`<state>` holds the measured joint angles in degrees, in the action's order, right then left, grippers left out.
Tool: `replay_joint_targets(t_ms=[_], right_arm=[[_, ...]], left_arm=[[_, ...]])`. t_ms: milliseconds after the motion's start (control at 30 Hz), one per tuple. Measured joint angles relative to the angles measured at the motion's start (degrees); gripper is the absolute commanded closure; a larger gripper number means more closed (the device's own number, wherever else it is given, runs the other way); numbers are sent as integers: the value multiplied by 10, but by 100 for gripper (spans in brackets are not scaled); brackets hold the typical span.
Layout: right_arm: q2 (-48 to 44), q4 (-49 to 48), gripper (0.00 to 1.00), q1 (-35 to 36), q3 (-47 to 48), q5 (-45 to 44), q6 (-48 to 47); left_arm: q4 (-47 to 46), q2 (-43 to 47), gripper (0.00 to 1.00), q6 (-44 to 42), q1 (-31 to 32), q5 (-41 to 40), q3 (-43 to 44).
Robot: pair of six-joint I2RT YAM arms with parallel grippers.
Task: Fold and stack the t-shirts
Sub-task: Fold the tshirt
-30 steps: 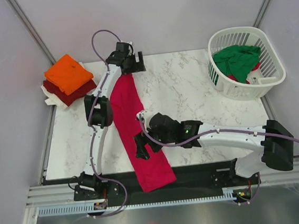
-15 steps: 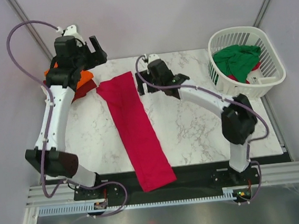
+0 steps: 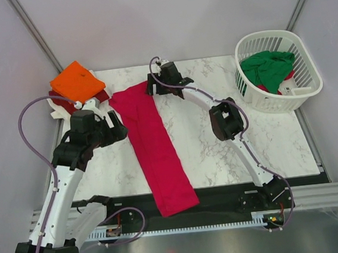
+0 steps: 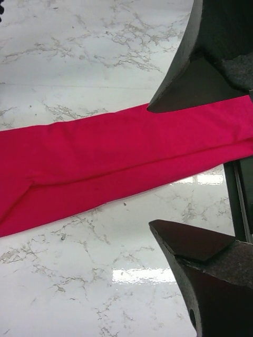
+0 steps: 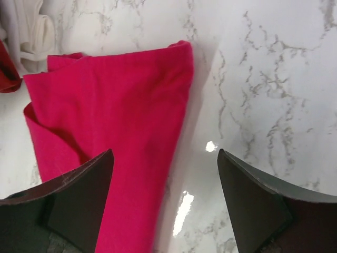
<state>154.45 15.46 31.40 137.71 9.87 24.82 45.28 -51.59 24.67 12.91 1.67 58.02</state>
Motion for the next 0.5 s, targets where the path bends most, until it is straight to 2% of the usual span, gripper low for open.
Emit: replay_joint_targets(t_ms=[100,200,233,300,333,400,433,500], right_arm=[[2,-19,16,4,-5,18,25],[13,-38,35,8,-5,37,50],[19,-44,45,9,-5,44,60],[36,-66,54,10,2,62,82],[45,-76,66,10,9,70,93],[60,-89,80,9,18,79,109],[65,-96,96,8,19,84,117],[67,-103,100,0,14,89,132]], left_arm=[[11,24,14,6,0,4,-3],[14,30,14,11,0,5,-11],[15,30,13,13,0,5,-16],[19,32,14,15,0,5,-26],[22,33,14,16,0,4,-32],[28,33,14,18,0,4,-39],[30,33,14,19,0,4,-41],[31,34,15,21,0,4,-45]])
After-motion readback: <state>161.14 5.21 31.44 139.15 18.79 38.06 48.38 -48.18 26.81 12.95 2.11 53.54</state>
